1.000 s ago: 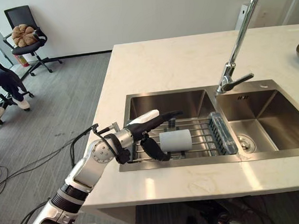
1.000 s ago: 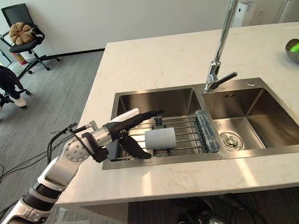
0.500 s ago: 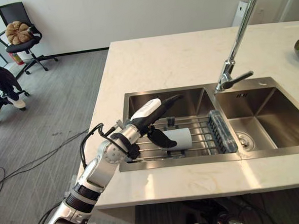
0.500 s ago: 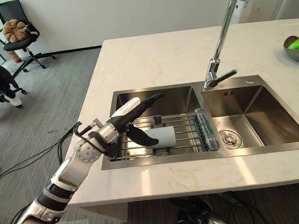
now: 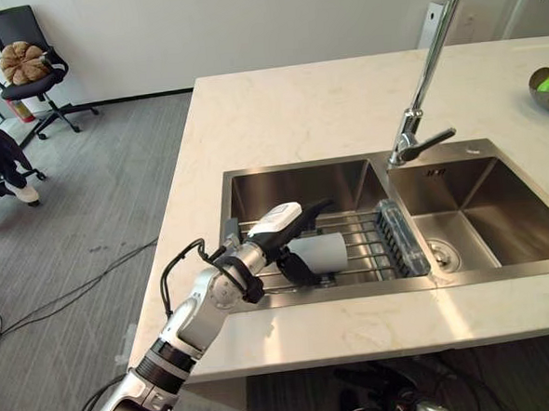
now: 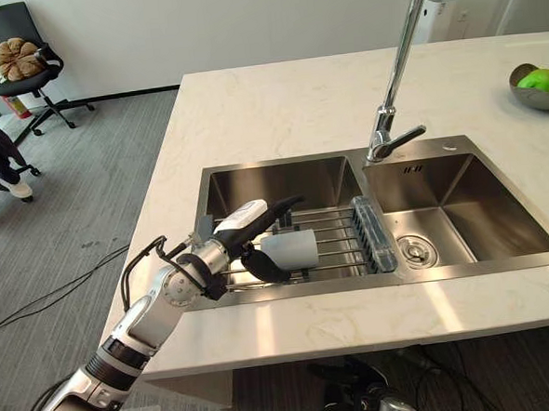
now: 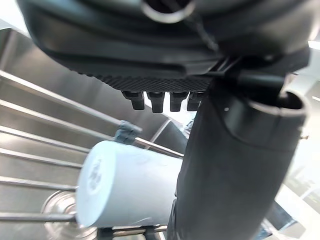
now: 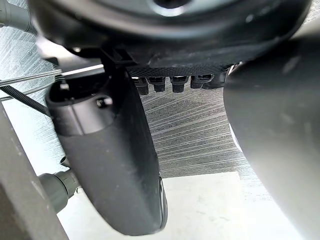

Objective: Walk over to the sink, pick up the cup, carry it to the dishwasher, place the cup inside the dishwasher, then close the dishwasher door

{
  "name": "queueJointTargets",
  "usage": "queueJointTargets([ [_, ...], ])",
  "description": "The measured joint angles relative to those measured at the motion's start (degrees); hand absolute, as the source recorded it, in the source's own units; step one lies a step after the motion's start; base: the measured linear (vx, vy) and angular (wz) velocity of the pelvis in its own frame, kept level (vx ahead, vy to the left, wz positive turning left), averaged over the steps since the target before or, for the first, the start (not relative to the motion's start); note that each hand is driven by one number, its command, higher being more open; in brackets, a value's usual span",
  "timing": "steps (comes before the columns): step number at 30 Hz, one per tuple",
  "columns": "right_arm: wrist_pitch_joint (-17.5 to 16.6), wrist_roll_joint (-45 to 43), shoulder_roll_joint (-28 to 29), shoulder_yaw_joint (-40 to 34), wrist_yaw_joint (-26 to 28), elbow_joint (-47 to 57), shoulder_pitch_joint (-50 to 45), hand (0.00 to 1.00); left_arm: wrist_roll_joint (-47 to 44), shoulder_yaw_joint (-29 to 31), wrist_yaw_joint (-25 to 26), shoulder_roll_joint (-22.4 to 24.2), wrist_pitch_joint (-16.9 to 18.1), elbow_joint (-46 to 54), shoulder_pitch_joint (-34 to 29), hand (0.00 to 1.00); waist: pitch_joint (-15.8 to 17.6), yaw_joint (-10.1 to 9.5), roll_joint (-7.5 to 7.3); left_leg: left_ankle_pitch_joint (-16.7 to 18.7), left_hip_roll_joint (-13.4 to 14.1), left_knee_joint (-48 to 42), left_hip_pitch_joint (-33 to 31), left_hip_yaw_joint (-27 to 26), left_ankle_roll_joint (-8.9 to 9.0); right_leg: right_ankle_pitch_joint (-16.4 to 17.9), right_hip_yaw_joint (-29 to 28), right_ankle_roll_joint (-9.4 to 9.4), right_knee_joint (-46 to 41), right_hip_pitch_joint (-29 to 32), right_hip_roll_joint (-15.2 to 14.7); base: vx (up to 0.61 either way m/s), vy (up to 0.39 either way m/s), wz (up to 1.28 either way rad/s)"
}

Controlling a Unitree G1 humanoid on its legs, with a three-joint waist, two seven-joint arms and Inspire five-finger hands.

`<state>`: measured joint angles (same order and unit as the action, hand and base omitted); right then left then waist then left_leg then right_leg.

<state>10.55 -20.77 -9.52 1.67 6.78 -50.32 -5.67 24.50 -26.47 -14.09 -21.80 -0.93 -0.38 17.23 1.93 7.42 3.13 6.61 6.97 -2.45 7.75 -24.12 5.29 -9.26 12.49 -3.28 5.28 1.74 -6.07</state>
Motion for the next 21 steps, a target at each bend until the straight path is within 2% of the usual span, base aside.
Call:
queueJointTargets([
  [5,0.7,0.0,-0.3,1.5,-0.4,-0.2,0.6,1.0,0.2,-0.9,2.7,0.0,-1.2,-0.4,-1.2,1.0,0.0,-0.09,-0.07,0.0,-0.1,0.3,0.2,0.0,-0.03,0.0,0.1,-0.03,0.0,-0.1,0.0,0.0,0.0,0.0],
  [14,0.9,0.0,-0.3,1.5,-0.7,-0.2,0.7,1.0,2.0,-2.2,5.0,0.8,-1.4,-2.8,-1.3,1.0,0.1,-0.01,-0.1,-0.1,-0.1,0.7,0.5,0.0,-0.06,0.1,0.3,-0.08,0.0,-0.2,0.0,0.0,0.0,0.0],
  [21,1.5,0.0,-0.3,1.6,-0.6,-1.3,1.6,1.0,3.4,-3.3,4.1,1.0,-3.3,-4.8,-0.1,1.0,0.1,0.75,-0.12,-0.1,-0.3,1.1,1.3,-0.2,-0.06,0.1,0.2,-0.1,0.1,-0.7,0.0,-0.01,0.0,0.0],
])
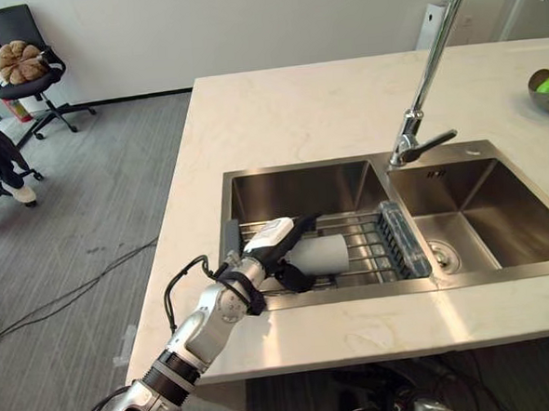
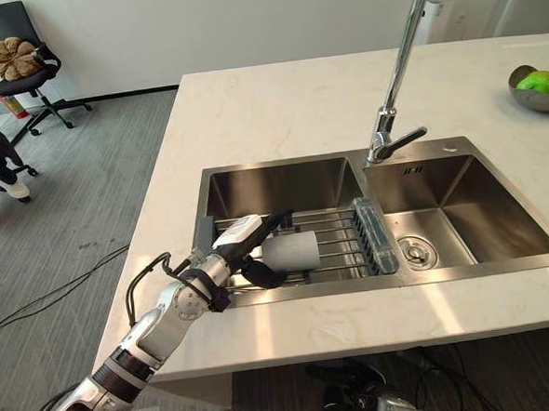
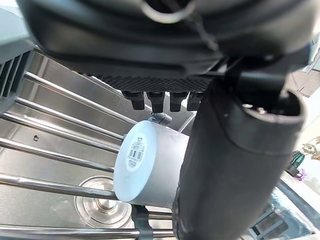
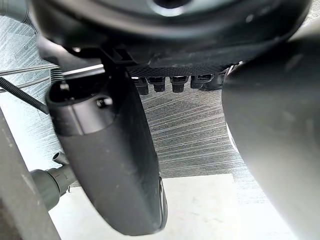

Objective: Walk over to the sink, pick up the cup, carry it to the dishwasher, place the cup inside the dishwasher, then close the dishwasher door

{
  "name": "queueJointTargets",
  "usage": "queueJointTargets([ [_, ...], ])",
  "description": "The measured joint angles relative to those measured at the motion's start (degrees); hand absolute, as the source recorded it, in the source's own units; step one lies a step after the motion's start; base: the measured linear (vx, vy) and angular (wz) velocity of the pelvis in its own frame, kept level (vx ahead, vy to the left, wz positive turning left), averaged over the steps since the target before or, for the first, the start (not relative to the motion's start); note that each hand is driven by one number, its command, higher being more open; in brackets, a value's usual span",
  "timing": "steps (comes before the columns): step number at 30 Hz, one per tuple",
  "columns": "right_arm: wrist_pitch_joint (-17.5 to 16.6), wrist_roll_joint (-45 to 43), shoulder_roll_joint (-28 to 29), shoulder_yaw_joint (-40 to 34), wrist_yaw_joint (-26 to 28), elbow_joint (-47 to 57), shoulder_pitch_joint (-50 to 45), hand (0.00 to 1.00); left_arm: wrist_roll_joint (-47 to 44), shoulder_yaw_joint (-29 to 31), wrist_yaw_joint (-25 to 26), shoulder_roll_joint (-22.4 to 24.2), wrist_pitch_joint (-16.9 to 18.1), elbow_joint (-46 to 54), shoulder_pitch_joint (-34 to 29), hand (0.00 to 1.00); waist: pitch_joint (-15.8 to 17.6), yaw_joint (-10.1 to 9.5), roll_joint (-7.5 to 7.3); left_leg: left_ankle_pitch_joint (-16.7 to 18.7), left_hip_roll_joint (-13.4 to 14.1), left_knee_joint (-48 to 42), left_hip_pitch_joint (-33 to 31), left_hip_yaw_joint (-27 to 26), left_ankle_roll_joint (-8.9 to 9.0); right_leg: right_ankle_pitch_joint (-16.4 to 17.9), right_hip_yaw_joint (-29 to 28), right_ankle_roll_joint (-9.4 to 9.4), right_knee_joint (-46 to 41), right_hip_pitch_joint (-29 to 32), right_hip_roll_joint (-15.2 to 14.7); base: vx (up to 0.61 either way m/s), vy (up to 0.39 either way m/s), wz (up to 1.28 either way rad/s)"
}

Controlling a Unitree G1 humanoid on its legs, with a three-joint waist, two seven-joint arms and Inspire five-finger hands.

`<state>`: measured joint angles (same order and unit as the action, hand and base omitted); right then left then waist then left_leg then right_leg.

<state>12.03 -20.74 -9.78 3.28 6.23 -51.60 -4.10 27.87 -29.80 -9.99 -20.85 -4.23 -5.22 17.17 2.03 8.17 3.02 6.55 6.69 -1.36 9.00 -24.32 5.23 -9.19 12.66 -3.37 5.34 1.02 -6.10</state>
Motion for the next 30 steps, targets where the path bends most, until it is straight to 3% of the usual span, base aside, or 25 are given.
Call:
queueJointTargets([
  [17,0.4,0.6,-0.3,-0.1,2.3,-0.9,1.5,1.0,9.1,-5.9,-16.4,-1.0,-3.8,-4.0,11.8,1.0,0.7,2.29,0.69,0.1,0.1,0.4,0.9,-1.6,0.09,0.0,-1.3,-0.01,0.0,0.1,0.4,-0.02,-0.006,-0.04],
  [18,0.4,0.6,-0.4,-0.1,2.4,-0.9,1.5,1.0,9.2,-6.0,-16.6,-0.9,-4.0,-4.0,12.1,0.0,0.7,2.29,0.72,0.1,0.1,0.4,0.9,-1.6,0.09,0.0,-1.3,-0.01,0.0,0.1,0.4,-0.03,-0.009,-0.01],
  [23,0.4,0.6,-0.6,-0.2,2.8,-0.9,1.5,1.0,9.3,-6.6,-18.9,-0.3,-6.0,-4.5,14.2,0.0,0.9,2.31,0.95,0.1,0.1,0.5,0.9,-1.6,0.13,0.1,-1.4,-0.15,0.0,0.1,0.4,-0.02,-0.006,0.0],
  [30,0.9,0.6,-0.7,-0.6,2.8,-0.8,1.9,1.0,11.6,-6.5,-18.2,1.2,-6.8,-9.1,17.6,0.0,1.3,2.96,1.38,0.1,0.2,0.5,1.1,-1.6,0.23,0.2,-1.4,-0.26,0.0,0.0,0.6,-0.02,-0.006,0.0],
])
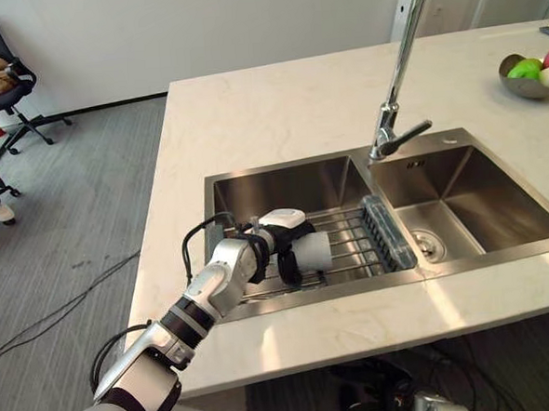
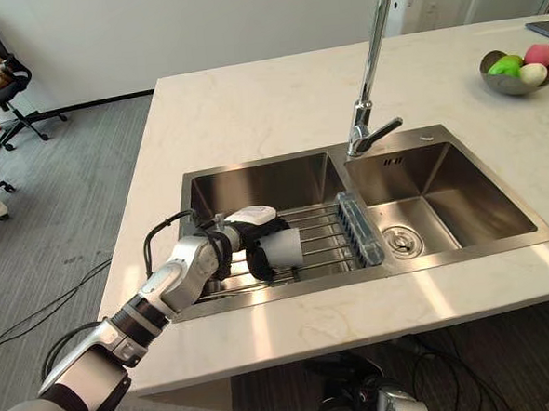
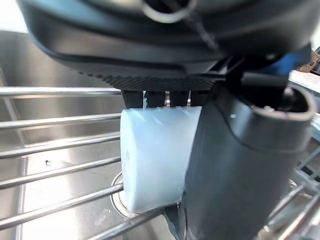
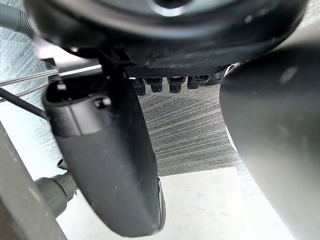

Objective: Walk over to the sink, pick up the cup, carry it to the dishwasher, place the cup inside the dishwasher, then close the dishwasher door

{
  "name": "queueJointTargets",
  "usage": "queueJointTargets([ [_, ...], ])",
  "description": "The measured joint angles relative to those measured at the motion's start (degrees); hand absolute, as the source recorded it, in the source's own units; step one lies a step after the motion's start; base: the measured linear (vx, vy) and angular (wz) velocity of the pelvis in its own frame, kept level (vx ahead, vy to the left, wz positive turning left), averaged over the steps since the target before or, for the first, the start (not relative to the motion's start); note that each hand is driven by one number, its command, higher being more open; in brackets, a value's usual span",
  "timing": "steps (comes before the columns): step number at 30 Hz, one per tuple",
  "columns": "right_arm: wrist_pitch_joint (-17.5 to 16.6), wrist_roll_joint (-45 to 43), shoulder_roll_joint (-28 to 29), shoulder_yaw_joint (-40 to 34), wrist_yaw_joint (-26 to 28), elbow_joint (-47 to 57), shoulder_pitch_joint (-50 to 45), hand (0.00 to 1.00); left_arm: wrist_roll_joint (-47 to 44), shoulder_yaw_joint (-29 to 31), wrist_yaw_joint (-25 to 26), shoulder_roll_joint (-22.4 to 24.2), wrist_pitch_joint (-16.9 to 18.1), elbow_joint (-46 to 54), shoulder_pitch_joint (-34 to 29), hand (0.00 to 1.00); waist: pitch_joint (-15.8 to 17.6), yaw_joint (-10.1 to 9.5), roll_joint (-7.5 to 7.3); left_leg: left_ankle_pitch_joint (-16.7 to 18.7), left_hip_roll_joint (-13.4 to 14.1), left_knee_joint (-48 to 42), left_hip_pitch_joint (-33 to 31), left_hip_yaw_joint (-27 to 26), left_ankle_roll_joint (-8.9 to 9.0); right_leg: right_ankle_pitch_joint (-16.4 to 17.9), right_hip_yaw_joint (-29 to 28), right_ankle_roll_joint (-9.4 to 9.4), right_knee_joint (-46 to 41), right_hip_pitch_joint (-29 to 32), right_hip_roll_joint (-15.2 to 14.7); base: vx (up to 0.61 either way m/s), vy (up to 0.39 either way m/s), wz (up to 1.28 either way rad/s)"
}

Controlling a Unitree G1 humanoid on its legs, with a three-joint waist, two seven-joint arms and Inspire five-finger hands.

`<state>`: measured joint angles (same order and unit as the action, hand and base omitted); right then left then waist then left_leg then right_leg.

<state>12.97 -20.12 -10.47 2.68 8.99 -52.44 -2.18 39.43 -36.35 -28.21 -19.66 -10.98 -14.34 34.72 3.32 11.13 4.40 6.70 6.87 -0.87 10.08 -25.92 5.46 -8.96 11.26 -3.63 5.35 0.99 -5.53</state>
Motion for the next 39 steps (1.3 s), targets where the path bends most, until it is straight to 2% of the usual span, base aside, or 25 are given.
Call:
queueJointTargets([
  [4,0.4,0.0,-0.2,0.0,0.0,0.0,0.4,1.0,-0.2,-0.2,2.1,0.1,3.6,-1.5,-0.2,0.0,0.5,0.15,0.21,0.0,0.1,0.0,0.4,0.0,0.02,0.0,0.0,-0.01,0.0,-0.4,0.1,-0.04,-0.012,0.0],
  [6,0.4,0.0,-0.3,0.0,0.1,0.0,0.6,1.0,-2.2,-0.5,4.4,0.1,3.9,-1.9,-0.7,0.0,0.9,0.38,0.4,0.0,0.1,0.0,0.5,0.0,0.02,0.1,0.0,-0.01,0.0,-0.5,0.1,-0.04,-0.009,0.01],
  [9,0.3,0.0,-0.6,0.0,0.0,0.0,0.7,1.0,-9.7,0.3,11.1,-0.4,4.5,-2.3,-3.4,0.0,1.2,0.59,0.93,0.0,0.1,0.0,0.6,0.3,0.02,0.1,0.3,-0.01,0.0,-0.8,0.1,-0.03,-0.011,0.04],
  [12,0.2,-0.1,-0.8,0.0,-0.3,-0.1,0.7,1.0,-18.7,4.7,16.8,-0.4,7.9,0.1,-10.2,0.0,1.4,0.55,1.14,0.0,0.2,0.0,0.3,1.0,0.01,0.2,1.0,-0.03,0.0,-0.8,0.0,-0.01,-0.004,0.09],
  [14,0.0,-0.3,-1.0,0.0,-0.3,-0.1,0.5,1.0,-25.1,8.4,19.9,-0.6,11.0,2.9,-14.9,0.0,1.4,0.08,1.13,0.0,0.2,0.0,0.0,1.5,-0.02,0.2,1.5,-0.03,0.0,-0.8,-0.1,-0.01,-0.003,0.13],
  [18,-0.1,-0.7,-1.7,-0.1,-0.3,-0.3,-0.7,1.0,-41.3,18.0,26.9,1.3,17.9,12.8,-24.1,0.0,1.6,-3.42,0.73,-0.2,0.0,0.0,0.0,2.4,-0.2,0.2,2.7,-0.04,0.0,-1.4,-0.4,-0.03,0.001,0.12],
  [22,0.2,-0.8,-1.8,-0.6,-0.3,-1.4,-0.9,1.0,-51.1,24.5,32.0,4.1,25.1,17.2,-28.3,0.0,1.6,-5.65,0.06,-0.4,-0.2,0.0,-0.2,3.8,-0.49,0.2,4.0,-0.05,0.0,-2.0,-0.8,-0.05,0.007,0.2],
  [25,0.4,-1.1,-1.3,-2.5,-0.3,-1.7,-1.1,1.0,-55.9,29.3,36.0,6.5,32.2,20.5,-32.1,0.0,1.6,-6.53,-0.5,-0.6,-0.5,0.0,-0.5,4.9,-0.83,0.3,5.0,-0.07,0.0,-2.3,-1.2,-0.04,0.007,0.15],
  [29,0.3,0.1,-0.5,-4.9,1.2,-2.3,-2.7,1.0,-55.1,35.3,42.0,12.2,38.9,29.6,-39.6,0.0,1.4,-9.3,-1.97,-0.5,-0.5,-1.6,-1.9,5.8,-1.07,0.2,5.2,-0.09,-0.1,-2.4,-1.6,-0.04,0.005,0.09],
  [30,0.3,0.3,-0.5,-5.0,1.6,-2.3,-3.0,1.0,-53.8,36.2,43.1,12.4,39.3,30.8,-40.5,0.0,1.3,-9.65,-2.19,-0.3,-0.4,-2.4,-2.5,6.3,-1.13,0.2,5.6,-0.09,-0.3,-2.3,-1.6,-0.05,-0.022,0.33],
  [32,0.4,1.9,-0.9,-5.2,3.6,-3.1,-3.4,1.0,-44.6,41.0,47.9,12.8,39.7,33.2,-43.1,0.0,1.0,-11.2,-2.64,0.8,0.1,-6.8,-6.0,9.1,-1.39,0.2,8.0,-0.06,-0.4,-2.4,-1.8,-0.1,-0.04,0.61],
  [34,0.6,2.6,-1.3,-6.0,4.5,-3.5,-3.5,1.0,-39.1,45.1,49.7,12.8,38.8,35.1,-45.5,0.0,1.1,-11.97,-2.57,0.5,0.0,-7.6,-7.8,11.9,-1.57,0.2,10.9,-0.07,-0.4,-3.1,-2.1,-0.12,-0.024,0.83],
  [37,-0.3,2.1,-2.2,-6.4,5.6,-4.2,-4.7,1.0,-35.4,49.0,52.1,11.6,38.1,36.7,-48.1,0.0,1.2,-13.44,-2.4,-2.5,-1.6,-4.8,-11.2,18.9,-1.75,0.7,18.1,0.04,-0.4,-3.4,-3.3,-0.11,-0.02,1.1],
  [38,-0.7,2.2,-2.5,-6.5,5.6,-4.5,-4.7,1.0,-35.2,49.3,52.4,11.5,38.1,37.0,-48.5,0.0,1.4,-14.0,-2.06,-2.7,-1.4,-3.8,-11.7,18.9,-2.18,1.2,19.6,-0.15,-0.4,-3.3,-3.4,-0.14,-0.061,1.77],
  [39,-0.8,2.2,-2.6,-8.5,6.0,-5.7,-4.5,1.0,-35.0,49.7,53.6,12.1,38.5,37.2,-50.3,0.0,1.4,-15.14,-2.63,-2.6,-0.6,-0.6,-12.0,13.7,-6.65,3.2,20.6,0.16,-0.3,-3.0,-3.5,-0.09,-0.035,1.55],
])
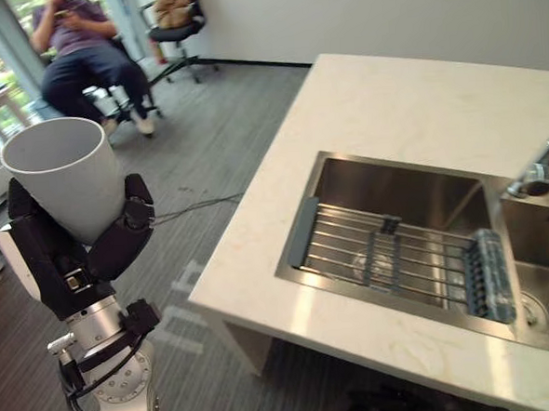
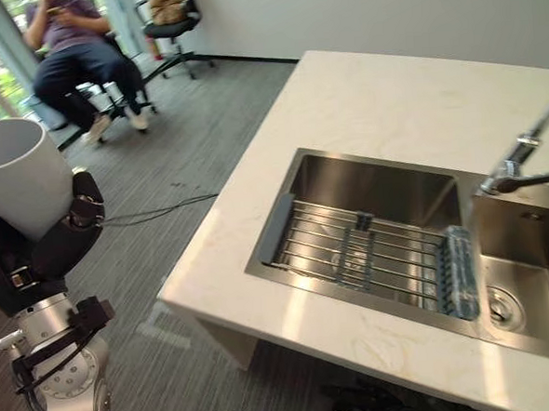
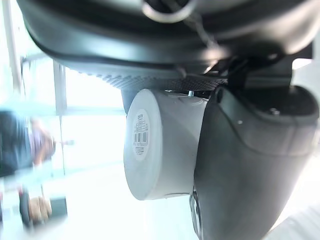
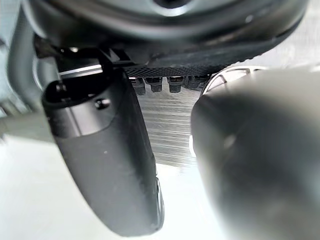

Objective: Walk over to the sink, pick up the cup, carry it to the dishwasher, place the cup inside the dishwasher, then close the dishwasher door

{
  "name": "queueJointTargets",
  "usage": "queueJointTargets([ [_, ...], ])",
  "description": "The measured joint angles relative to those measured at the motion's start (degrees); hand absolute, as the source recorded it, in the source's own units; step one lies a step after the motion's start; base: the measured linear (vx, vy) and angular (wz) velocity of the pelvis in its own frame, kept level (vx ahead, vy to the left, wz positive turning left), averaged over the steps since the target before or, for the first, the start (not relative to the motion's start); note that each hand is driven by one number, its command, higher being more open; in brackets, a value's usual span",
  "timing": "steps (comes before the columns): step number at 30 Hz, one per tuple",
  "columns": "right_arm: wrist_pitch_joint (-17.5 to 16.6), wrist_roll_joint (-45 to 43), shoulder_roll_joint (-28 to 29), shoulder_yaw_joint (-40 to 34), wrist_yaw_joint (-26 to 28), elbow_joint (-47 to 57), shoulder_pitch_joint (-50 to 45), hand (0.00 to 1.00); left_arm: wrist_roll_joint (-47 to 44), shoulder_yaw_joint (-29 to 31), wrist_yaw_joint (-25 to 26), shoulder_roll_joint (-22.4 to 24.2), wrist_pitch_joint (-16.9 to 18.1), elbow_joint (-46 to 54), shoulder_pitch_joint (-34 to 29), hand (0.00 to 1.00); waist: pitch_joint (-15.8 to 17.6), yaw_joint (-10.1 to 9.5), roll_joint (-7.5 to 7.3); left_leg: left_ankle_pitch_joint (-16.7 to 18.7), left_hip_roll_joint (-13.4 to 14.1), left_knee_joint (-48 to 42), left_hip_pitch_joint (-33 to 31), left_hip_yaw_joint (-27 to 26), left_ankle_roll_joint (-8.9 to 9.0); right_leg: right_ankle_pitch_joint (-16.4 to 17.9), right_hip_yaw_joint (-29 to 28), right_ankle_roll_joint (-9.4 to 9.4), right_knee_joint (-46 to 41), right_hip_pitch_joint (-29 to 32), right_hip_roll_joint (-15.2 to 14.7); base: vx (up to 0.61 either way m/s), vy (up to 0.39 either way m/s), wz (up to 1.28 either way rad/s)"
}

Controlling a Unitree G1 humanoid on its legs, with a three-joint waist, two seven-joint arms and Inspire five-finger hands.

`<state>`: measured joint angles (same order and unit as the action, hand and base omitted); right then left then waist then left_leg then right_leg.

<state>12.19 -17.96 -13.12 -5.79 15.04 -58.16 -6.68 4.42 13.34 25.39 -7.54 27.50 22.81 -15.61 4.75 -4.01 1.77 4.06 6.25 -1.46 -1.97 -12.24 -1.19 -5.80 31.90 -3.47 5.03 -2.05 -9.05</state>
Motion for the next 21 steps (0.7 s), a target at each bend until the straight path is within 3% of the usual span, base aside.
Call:
queueJointTargets([
  [1,0.0,-0.2,0.2,-0.9,0.4,-1.1,0.4,1.0,0.0,0.3,0.3,0.4,0.3,0.0,-0.5,0.0,-0.1,0.08,-0.77,0.9,0.1,0.4,-0.3,-2.7,-1.88,0.0,0.8,0.41,0.0,0.1,-0.9,-0.11,0.007,1.7],
  [2,-0.2,-0.5,0.4,-1.5,0.5,-2.3,1.0,1.0,0.0,0.4,0.6,1.0,0.6,0.0,-0.8,0.0,-0.1,0.08,-1.02,1.1,0.9,-2.7,-1.8,-5.3,-2.56,0.2,3.4,0.72,0.0,0.4,-2.2,-0.08,0.059,1.57],
  [3,-2.1,-3.9,0.3,-3.1,0.2,-3.6,1.1,1.0,-0.1,0.6,1.1,2.1,2.5,0.0,-2.0,0.0,0.6,-0.44,-1.0,1.8,3.8,-14.6,-5.3,-13.0,-3.65,0.1,7.3,1.59,-1.9,1.2,-4.7,-0.06,0.083,1.38],
  [4,-2.4,-5.1,0.3,-3.2,0.0,-3.3,0.8,1.0,-0.5,0.9,1.0,2.3,3.3,0.0,-2.7,0.0,0.9,-0.48,-1.18,1.9,4.8,-17.8,-5.3,-15.9,-3.7,0.1,8.4,1.56,-2.6,1.0,-5.7,-0.05,0.101,1.42],
  [5,-2.4,-6.8,-0.6,-3.6,0.1,-3.0,0.0,1.0,-1.2,1.1,0.7,2.9,4.4,0.3,-3.7,0.0,0.7,-0.15,-0.85,1.9,7.8,-22.2,-3.9,-21.5,-3.73,-0.5,11.5,0.72,-4.2,0.6,-7.2,-0.01,0.136,0.98],
  [6,-2.2,-7.4,-1.2,-3.7,0.1,-2.5,-0.6,1.0,-1.2,1.0,0.2,3.6,5.0,0.4,-3.8,0.0,0.4,0.25,-0.03,0.9,9.9,-23.2,-2.8,-24.4,-5.07,-0.5,13.4,0.7,-4.9,-0.3,-7.6,-0.03,0.19,1.48],
  [7,-2.0,-7.5,-2.5,-3.8,0.0,-1.4,-1.5,1.0,-1.2,-0.2,-0.6,5.0,6.5,0.6,-3.7,0.0,-0.1,0.98,2.43,-4.1,11.7,-22.8,-1.6,-27.8,-6.2,0.2,16.9,0.33,-7.4,-1.6,-8.4,-0.05,0.228,1.81],
  [8,-1.8,-7.4,-2.7,-4.0,-0.4,-1.1,-1.6,1.0,-1.0,-1.2,-1.2,5.1,8.0,0.7,-3.2,0.0,0.2,1.46,2.28,-3.9,9.6,-20.6,-2.0,-31.3,-6.61,1.5,19.6,0.8,-8.8,-2.7,-10.0,-0.07,0.23,1.98],
  [9,-1.7,-7.4,-2.0,-4.0,-0.4,-1.1,-1.6,1.0,-1.1,-1.5,-1.2,4.8,8.8,1.0,-3.0,0.0,0.3,1.94,1.83,-4.0,7.4,-16.3,-1.5,-30.9,-6.71,2.1,20.2,-0.18,-7.4,-3.9,-10.0,-0.1,0.248,2.21],
  [10,-1.8,-7.4,-1.4,-4.1,-1.0,-1.0,-2.2,1.0,-1.0,-1.7,-1.7,4.7,10.9,1.6,-3.3,0.0,0.5,2.44,1.86,0.5,5.7,-11.9,0.4,-32.5,-5.74,0.2,25.1,-2.67,-6.3,-5.6,-10.4,-0.1,0.309,2.34],
  [11,-1.8,-8.0,-2.2,-4.3,-1.4,-0.8,-2.1,1.0,-1.0,-2.3,-1.6,4.5,12.9,1.7,-3.6,0.0,1.1,2.37,3.46,-0.1,5.7,-10.4,1.2,-33.7,1.84,-0.4,30.2,-3.36,-8.8,-8.3,-11.5,-0.09,0.32,2.3],
  [12,-1.8,-8.8,-2.3,-4.6,-1.5,-0.8,-2.3,1.0,-0.7,-2.5,-1.4,4.0,13.3,2.0,-3.6,0.0,1.8,2.11,3.03,-0.7,3.7,-9.3,1.0,-31.6,0.87,-0.6,31.9,-3.15,-9.8,-9.6,-12.5,-0.1,0.336,2.11],
  [13,-1.6,-9.9,-2.3,-4.7,-1.9,-0.8,-2.9,1.0,-0.5,-2.5,-0.7,3.1,14.2,2.7,-3.9,0.0,2.5,1.37,2.59,-1.1,0.5,-7.0,0.7,-27.4,-0.47,-2.0,32.6,-1.63,-11.1,-11.6,-14.3,-0.08,0.242,1.93],
  [14,-2.2,-10.4,-2.1,-5.2,-2.3,-0.5,-3.6,1.0,-0.6,-2.5,-0.4,2.4,14.2,3.7,-3.4,0.0,2.8,1.22,2.56,-1.3,-1.9,-5.8,0.5,-23.2,-1.65,-3.2,31.5,-0.05,-13.2,-13.3,-15.9,-0.07,0.322,2.87],
  [15,-3.6,-13.2,-2.1,-5.9,-2.5,1.0,-5.2,1.0,-1.9,-4.1,-0.5,1.6,14.3,5.0,-1.1,0.0,2.9,1.39,2.93,-2.6,-5.7,-3.5,-0.3,-15.1,-4.26,-4.5,26.1,3.86,-20.7,-13.9,-19.1,-0.01,0.3,2.78],
  [16,-4.1,-14.9,-1.9,-6.2,-2.5,1.5,-5.5,1.0,-3.3,-5.4,-0.6,1.5,14.6,5.4,0.4,0.0,2.9,1.69,3.0,-3.4,-6.7,-2.5,-0.9,-11.4,-5.12,-0.9,21.5,4.23,-23.7,-13.2,-18.9,-0.01,0.27,3.3],
  [17,-4.3,-16.4,-0.8,-6.3,-2.4,2.6,-5.4,1.0,-4.1,-7.7,-0.2,1.7,14.8,5.6,3.6,0.0,3.5,2.16,3.11,-4.9,-8.5,0.1,-1.7,-4.7,-4.56,6.5,11.4,2.08,-27.2,-10.7,-15.4,-0.03,0.13,3.17],
  [18,-4.5,-17.1,0.9,-6.3,-2.4,4.1,-5.3,1.0,-4.0,-10.9,0.1,2.0,15.0,5.0,6.0,0.0,3.9,2.3,3.06,-5.2,-9.7,2.9,-1.7,0.2,-4.14,10.7,4.5,1.86,-27.9,-9.0,-9.8,-0.03,0.009,3.2],
  [19,-4.7,-18.3,2.0,-6.3,-2.6,4.1,-5.1,1.0,-3.5,-12.5,0.2,1.9,15.6,3.8,6.8,0.0,4.0,2.48,3.39,-4.8,-9.8,4.0,-1.6,0.9,-3.33,12.9,1.3,1.66,-26.8,-8.3,-6.3,0.03,-0.052,3.18],
  [20,-5.1,-20.4,5.0,-6.0,-3.5,3.8,-3.5,1.0,-2.0,-14.2,0.2,0.9,15.6,1.7,7.3,0.0,3.8,2.94,-0.76,-2.4,-10.8,-1.8,-3.9,0.9,-1.56,15.3,-6.4,0.76,-23.1,-6.5,-3.8,0.09,-0.082,2.29],
  [21,-5.1,-21.5,6.2,-5.4,-4.1,3.5,-2.6,1.0,-2.0,-14.9,0.3,-0.1,15.6,1.6,7.3,0.0,4.0,2.69,-2.21,-3.6,-10.4,-7.9,-5.8,3.0,-8.13,15.6,-9.4,-0.29,-21.1,-5.9,-4.0,0.16,-0.138,2.09],
])
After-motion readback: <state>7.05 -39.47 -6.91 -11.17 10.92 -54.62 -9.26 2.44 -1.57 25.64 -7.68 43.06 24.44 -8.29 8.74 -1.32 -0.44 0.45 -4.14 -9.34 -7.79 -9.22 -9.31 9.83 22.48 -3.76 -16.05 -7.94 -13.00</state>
